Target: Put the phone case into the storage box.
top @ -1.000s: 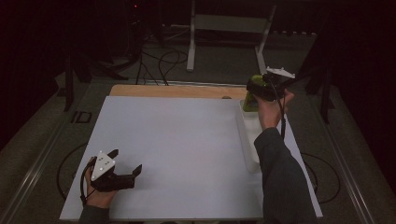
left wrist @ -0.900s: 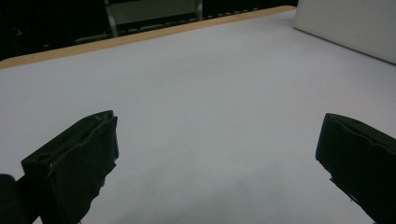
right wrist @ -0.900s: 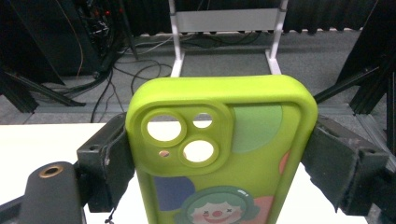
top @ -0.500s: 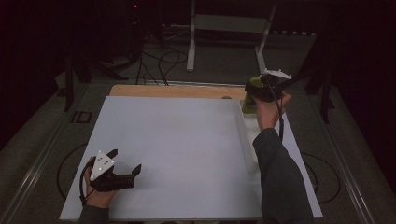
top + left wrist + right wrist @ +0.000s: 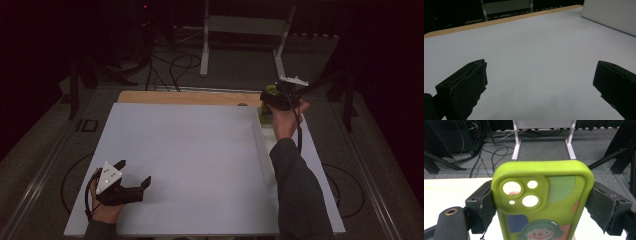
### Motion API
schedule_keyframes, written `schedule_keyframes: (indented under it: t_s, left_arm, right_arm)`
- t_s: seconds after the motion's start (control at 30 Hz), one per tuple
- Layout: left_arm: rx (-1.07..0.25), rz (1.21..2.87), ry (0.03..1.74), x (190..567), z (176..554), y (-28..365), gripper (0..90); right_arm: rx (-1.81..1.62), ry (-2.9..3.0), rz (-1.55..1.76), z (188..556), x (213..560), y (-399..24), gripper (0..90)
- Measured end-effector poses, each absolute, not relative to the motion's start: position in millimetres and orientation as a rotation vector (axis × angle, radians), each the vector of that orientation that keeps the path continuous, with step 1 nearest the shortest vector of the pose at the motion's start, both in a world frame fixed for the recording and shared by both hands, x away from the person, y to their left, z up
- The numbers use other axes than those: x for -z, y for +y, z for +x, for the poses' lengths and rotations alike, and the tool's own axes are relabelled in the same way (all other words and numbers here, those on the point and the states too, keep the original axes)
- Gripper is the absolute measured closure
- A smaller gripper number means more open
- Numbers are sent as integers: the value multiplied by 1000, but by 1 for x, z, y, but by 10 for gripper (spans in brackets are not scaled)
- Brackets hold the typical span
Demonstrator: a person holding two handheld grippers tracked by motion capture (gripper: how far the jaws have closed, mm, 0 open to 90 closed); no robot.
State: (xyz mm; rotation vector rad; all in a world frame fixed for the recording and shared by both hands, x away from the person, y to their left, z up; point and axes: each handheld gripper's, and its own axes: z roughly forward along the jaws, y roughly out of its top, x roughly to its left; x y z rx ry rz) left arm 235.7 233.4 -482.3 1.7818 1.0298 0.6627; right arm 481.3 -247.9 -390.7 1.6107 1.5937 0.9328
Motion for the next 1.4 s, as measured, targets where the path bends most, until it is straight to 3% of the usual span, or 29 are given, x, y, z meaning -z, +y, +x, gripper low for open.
schedule_keyframes:
  t_s: [1.4]
  left_arm:
    - [-666, 1777, 1032, 482, 236, 234, 0]
  right_arm:
    - [-822, 1674, 1675, 486, 427, -251, 153]
